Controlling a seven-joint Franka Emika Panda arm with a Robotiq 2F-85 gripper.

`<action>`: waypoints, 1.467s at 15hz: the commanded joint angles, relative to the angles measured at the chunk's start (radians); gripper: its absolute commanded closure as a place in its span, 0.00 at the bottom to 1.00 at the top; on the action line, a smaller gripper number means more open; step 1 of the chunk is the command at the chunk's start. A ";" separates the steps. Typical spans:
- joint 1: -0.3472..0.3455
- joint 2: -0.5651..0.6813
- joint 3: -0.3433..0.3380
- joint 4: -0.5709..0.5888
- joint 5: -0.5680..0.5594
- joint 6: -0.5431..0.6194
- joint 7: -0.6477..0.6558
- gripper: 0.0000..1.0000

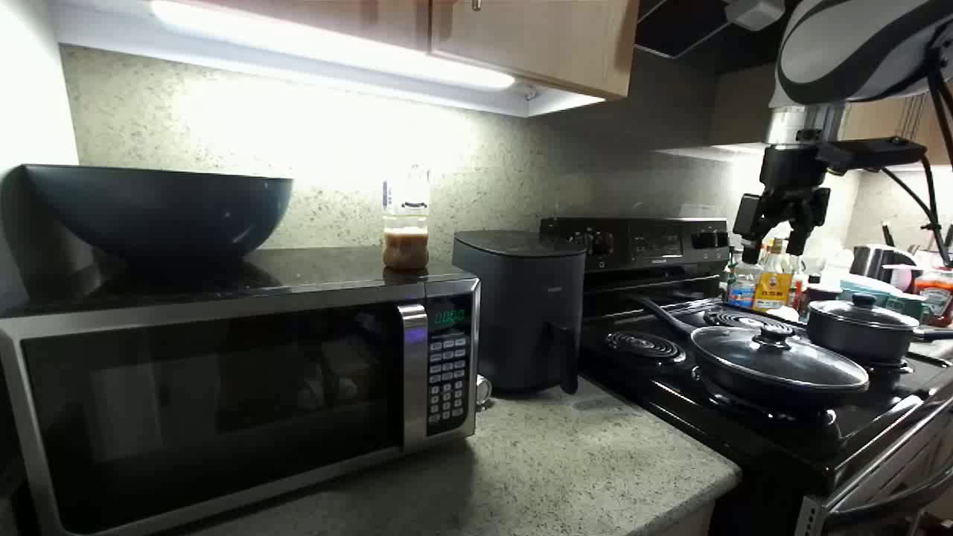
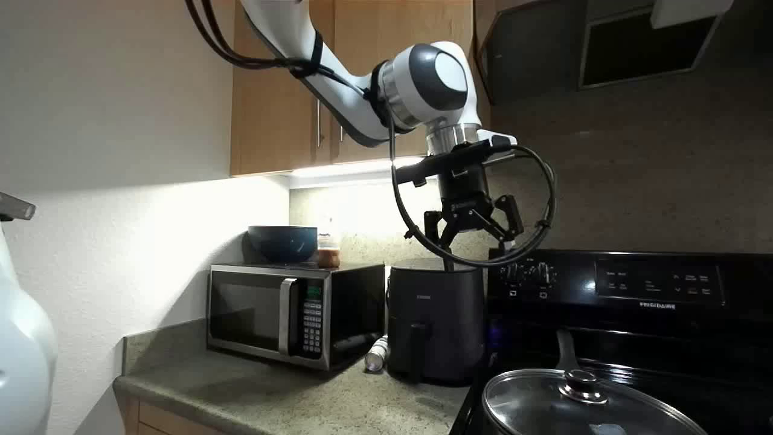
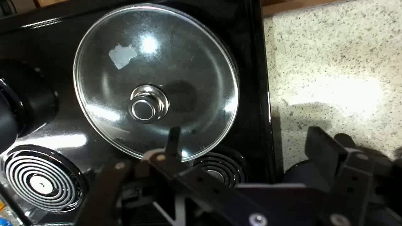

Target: Open the overhead cabinet door on the right

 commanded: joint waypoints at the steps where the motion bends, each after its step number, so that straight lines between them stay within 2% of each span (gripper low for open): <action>1: 0.000 0.001 -0.001 0.003 0.000 -0.003 -0.001 0.00; 7: 0.005 0.001 0.009 0.003 -0.011 -0.006 0.001 0.00; 16: 0.178 0.018 0.216 0.020 -0.076 -0.028 0.010 0.00; 19: 0.219 0.012 0.245 0.021 -0.076 -0.041 -0.026 0.00; 22: 0.224 0.010 0.241 0.006 -0.053 -0.015 0.011 0.00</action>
